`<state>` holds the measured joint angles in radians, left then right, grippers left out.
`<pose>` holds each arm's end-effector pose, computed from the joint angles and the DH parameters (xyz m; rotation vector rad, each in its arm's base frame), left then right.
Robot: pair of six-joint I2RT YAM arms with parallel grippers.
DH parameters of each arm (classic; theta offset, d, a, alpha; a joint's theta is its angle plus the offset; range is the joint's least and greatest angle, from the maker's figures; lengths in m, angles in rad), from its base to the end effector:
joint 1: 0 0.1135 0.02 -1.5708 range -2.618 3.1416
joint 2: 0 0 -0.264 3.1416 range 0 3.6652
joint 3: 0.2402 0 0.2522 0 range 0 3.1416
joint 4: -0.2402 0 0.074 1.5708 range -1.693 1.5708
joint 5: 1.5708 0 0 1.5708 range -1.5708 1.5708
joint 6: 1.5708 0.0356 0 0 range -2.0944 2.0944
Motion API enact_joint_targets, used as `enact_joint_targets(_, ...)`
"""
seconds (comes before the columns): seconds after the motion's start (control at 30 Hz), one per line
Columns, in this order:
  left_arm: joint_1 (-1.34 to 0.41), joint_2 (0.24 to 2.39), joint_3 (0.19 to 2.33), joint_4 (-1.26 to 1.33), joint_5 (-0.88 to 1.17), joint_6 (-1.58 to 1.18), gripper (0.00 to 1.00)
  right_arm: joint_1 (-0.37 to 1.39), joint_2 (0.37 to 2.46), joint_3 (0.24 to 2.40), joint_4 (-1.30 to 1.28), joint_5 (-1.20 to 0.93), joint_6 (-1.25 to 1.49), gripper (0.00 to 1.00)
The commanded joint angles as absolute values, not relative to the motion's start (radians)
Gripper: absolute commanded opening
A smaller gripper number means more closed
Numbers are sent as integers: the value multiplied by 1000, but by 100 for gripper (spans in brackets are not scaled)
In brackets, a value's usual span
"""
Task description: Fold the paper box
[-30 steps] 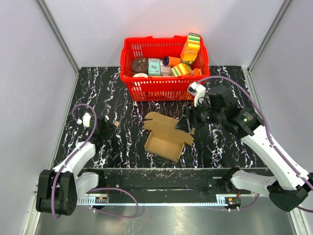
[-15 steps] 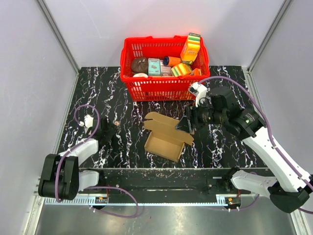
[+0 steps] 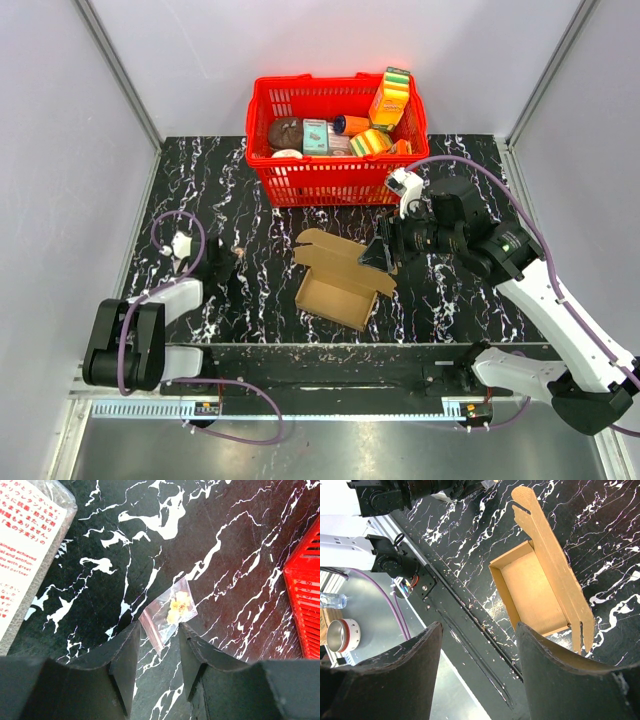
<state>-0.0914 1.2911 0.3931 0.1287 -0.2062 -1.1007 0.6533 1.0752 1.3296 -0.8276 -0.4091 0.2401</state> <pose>0.2246 -0.0133 0.1373 -1.2238 2.0030 -0.3570 0.1550 0.1365 0.4076 -0.7048 2.1330 0.9429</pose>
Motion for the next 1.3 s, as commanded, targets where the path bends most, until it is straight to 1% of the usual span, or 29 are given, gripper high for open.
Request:
enact_joint_targets(0.0, -84, 1324, 420, 129, -232, -1095, 41, 649, 1060, 1344, -813, -405, 229, 66)
enact_joint_targets(0.13, -84, 1342, 437, 130, -233, -1088, 39, 650, 1058, 1344, -818, -403, 227, 67)
enact_joint_targets(0.23, -84, 1358, 449, 133, -233, -1083, 34, 650, 1055, 1345, -822, -400, 229, 67)
enact_joint_targets(0.27, -84, 1362, 451, 132, -233, -1080, 31, 650, 1054, 1344, -824, -399, 227, 67)
enact_joint_targets(0.5, -84, 1365, 457, 132, -233, -1072, 22, 650, 1052, 1345, -828, -399, 227, 67)
enact_joint_targets(0.6, -84, 1367, 459, 129, -236, -1072, 19, 650, 1049, 1344, -834, -396, 227, 67)
enact_joint_targets(0.7, -84, 1367, 460, 129, -238, -1071, 14, 650, 1045, 1342, -838, -397, 226, 67)
enact_joint_targets(0.73, -84, 1367, 462, 129, -239, -1069, 11, 650, 1042, 1341, -838, -396, 227, 67)
enact_joint_targets(0.8, -84, 1367, 468, 123, -241, -1068, 9, 649, 1040, 1338, -841, -396, 227, 67)
enact_joint_targets(0.93, -84, 1342, 489, 100, -244, -1046, 0, 650, 1031, 1332, -845, -394, 230, 67)
enact_joint_targets(1.1, -84, 1281, 538, 49, -241, -986, 0, 650, 1019, 1330, -854, -390, 235, 67)
enact_joint_targets(1.27, -84, 1131, 540, -34, -193, -917, 0, 650, 1011, 1319, -853, -388, 242, 67)
